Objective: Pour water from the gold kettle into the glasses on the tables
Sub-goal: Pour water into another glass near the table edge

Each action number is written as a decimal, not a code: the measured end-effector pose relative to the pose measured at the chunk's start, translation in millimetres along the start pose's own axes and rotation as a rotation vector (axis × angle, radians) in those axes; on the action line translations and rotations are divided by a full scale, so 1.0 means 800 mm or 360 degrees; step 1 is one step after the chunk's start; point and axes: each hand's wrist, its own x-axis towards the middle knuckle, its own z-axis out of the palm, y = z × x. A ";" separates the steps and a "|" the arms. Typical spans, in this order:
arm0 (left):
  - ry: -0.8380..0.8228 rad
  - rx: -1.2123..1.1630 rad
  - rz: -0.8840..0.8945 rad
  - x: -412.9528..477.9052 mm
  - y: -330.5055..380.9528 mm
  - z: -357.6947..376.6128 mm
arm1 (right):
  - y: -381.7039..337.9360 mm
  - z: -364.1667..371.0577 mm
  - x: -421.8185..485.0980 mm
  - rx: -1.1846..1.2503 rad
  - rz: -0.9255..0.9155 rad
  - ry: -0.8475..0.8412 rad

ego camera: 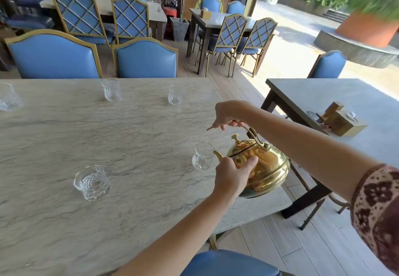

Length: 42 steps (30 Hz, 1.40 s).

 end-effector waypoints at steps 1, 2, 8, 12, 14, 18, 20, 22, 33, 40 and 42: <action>0.0013 -0.0004 0.0000 -0.001 0.001 0.001 | -0.001 -0.001 0.000 -0.0017 -0.0001 -0.0001; 0.0027 -0.0009 0.0004 -0.002 0.002 0.001 | -0.003 -0.001 0.000 -0.0032 -0.0001 -0.0004; 0.0039 -0.0015 -0.0010 0.001 0.002 0.003 | -0.008 -0.003 -0.001 -0.0077 0.0042 -0.0049; 0.0050 0.0006 -0.0005 0.002 0.004 0.001 | -0.008 -0.007 -0.005 -0.0150 0.0033 -0.0037; 0.0046 0.0012 -0.0004 0.002 0.005 -0.001 | -0.008 -0.007 -0.005 -0.0168 0.0033 -0.0042; 0.0038 0.0014 0.0011 0.003 0.006 -0.003 | -0.009 -0.006 -0.003 -0.0184 0.0036 -0.0045; 0.0034 0.0009 0.0012 0.004 0.006 -0.004 | -0.010 -0.006 0.000 -0.0155 0.0044 -0.0063; 0.0036 0.0015 0.0014 0.004 0.006 -0.005 | -0.011 -0.005 0.002 -0.0135 0.0054 -0.0067; 0.0022 0.0014 -0.0026 0.003 0.003 -0.010 | -0.013 -0.001 0.006 -0.0054 0.0063 -0.0055; 0.0007 0.0036 -0.0046 -0.001 0.004 -0.013 | -0.012 0.002 0.009 0.0043 0.0099 -0.0032; 0.0004 0.0039 -0.0046 -0.001 0.004 -0.014 | -0.011 0.002 0.010 0.0070 0.0105 -0.0029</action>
